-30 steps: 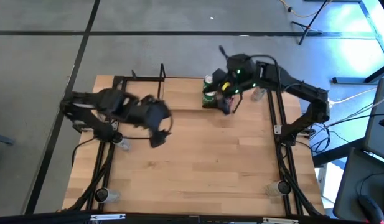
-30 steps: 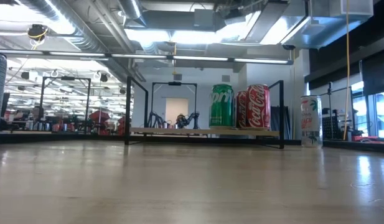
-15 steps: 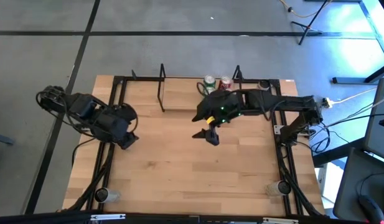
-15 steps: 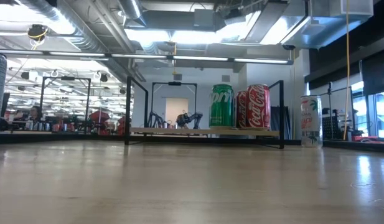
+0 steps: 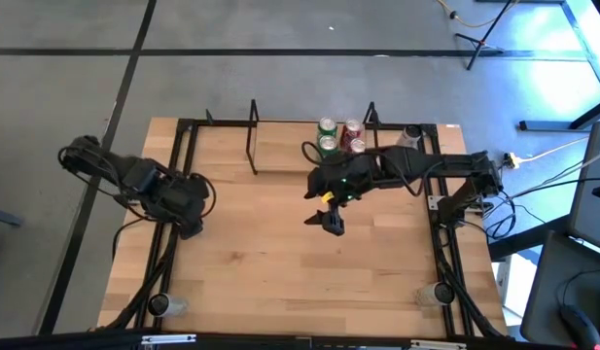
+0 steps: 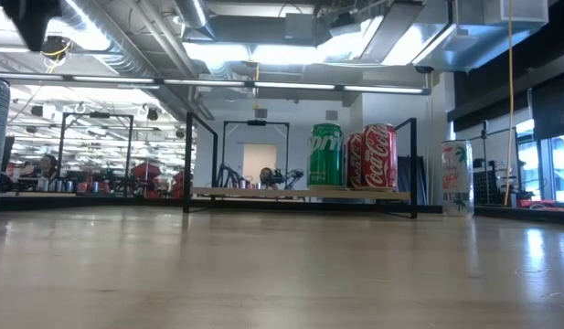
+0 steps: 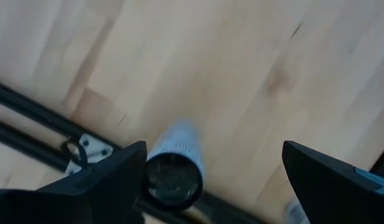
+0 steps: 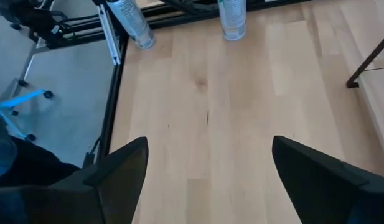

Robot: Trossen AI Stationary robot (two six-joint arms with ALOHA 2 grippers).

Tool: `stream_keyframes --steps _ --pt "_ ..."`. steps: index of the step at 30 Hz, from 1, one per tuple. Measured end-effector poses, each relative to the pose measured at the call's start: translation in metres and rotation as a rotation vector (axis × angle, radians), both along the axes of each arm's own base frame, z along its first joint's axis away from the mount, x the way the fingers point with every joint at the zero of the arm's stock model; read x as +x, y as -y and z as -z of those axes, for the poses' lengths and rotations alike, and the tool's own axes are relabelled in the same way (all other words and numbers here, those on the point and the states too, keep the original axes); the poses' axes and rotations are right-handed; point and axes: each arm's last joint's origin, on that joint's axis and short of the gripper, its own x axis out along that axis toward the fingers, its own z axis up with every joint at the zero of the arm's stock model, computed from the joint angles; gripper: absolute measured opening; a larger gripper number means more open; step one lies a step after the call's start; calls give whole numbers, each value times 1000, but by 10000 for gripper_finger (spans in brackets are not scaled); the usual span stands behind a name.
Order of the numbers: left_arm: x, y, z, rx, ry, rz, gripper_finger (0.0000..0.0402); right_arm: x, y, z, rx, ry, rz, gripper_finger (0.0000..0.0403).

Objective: Place canned beverage on shelf
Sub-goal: Put the bottom white pink soda can on the shelf

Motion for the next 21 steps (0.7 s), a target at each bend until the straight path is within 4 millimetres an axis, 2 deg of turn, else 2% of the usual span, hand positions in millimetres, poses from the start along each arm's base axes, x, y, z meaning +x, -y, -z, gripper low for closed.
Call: stream_keyframes --steps 3,7,21 --pt "-1 1 15 -7 -74 49 361 0 1 0 -8 1 9 328" --pt "-1 1 25 4 -119 105 361 0 1 0 -17 4 1 328" --pt "-1 -2 28 117 -118 277 361 7 0 7 -34 -12 10 328"
